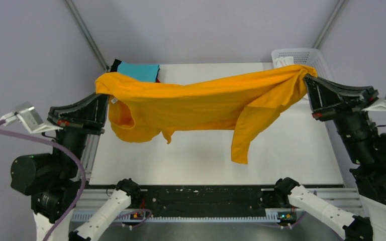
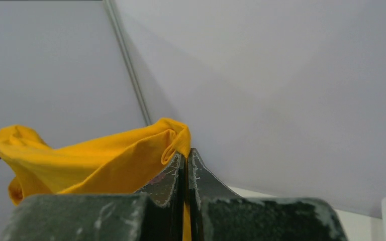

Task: Fold and stack the t-shirts
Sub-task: Flatten out the tshirt

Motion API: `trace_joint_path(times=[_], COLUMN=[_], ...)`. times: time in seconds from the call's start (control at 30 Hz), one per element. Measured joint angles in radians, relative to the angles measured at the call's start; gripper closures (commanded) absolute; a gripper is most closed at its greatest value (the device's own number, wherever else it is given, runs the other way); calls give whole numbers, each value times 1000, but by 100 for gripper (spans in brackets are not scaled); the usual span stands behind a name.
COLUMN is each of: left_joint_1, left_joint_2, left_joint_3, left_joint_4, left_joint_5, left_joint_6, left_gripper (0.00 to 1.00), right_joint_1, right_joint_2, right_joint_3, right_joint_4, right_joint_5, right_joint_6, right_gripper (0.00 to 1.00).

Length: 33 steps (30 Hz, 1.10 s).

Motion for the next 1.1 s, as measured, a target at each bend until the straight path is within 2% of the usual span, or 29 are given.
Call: trace_joint_path(times=[0.23, 0.47, 0.53, 0.6, 0.63, 0.67, 0.7, 0.73, 0.8, 0.87, 0.9, 0.93, 0.97, 1.1], left_joint_1=[0, 0, 0, 8, 21, 35, 59, 79, 131, 161, 172, 179, 182, 177], left_joint_2=[-46, 30, 134, 285, 399, 496, 633, 750, 1027, 1219, 1284, 1324, 1340, 1296], left_joint_3=[23, -145, -224, -273, -286, -289, -281, -264, -166, -56, -10, 24, 37, 39], left_joint_4=[-38, 11, 48, 64, 67, 72, 72, 64, -11, -93, -128, -156, -170, -194], left_joint_5=[-5, -152, -252, -324, -348, -361, -366, -365, -370, -369, -367, -360, -354, -313], left_joint_6=[26, 25, 19, 6, -11, -21, -40, -50, -92, -114, -120, -126, -129, -131], left_gripper=[100, 100, 78, 65, 50, 28, 6, 2, 1, 1, 1, 1, 1, 1], right_joint_1=[0, 0, 0, -9, -27, -55, -93, -137, -250, -331, -360, -373, -377, -366], right_joint_2=[-40, 16, 65, 145, 218, 295, 384, 473, 690, 874, 951, 998, 1028, 1022], right_joint_3=[36, -119, -222, -353, -433, -489, -533, -560, -571, -534, -499, -471, -445, -388], right_joint_4=[-54, -64, -16, 72, 124, 160, 193, 212, 249, 248, 230, 215, 206, 205], right_joint_5=[-17, 170, 274, 374, 401, 401, 386, 365, 312, 299, 300, 299, 298, 270], right_joint_6=[34, 31, 18, 5, 5, 7, 15, 28, 62, 83, 92, 95, 105, 122], right_gripper=[100, 100, 97, 96, 95, 84, 61, 42, 28, 22, 14, 4, 2, 1])
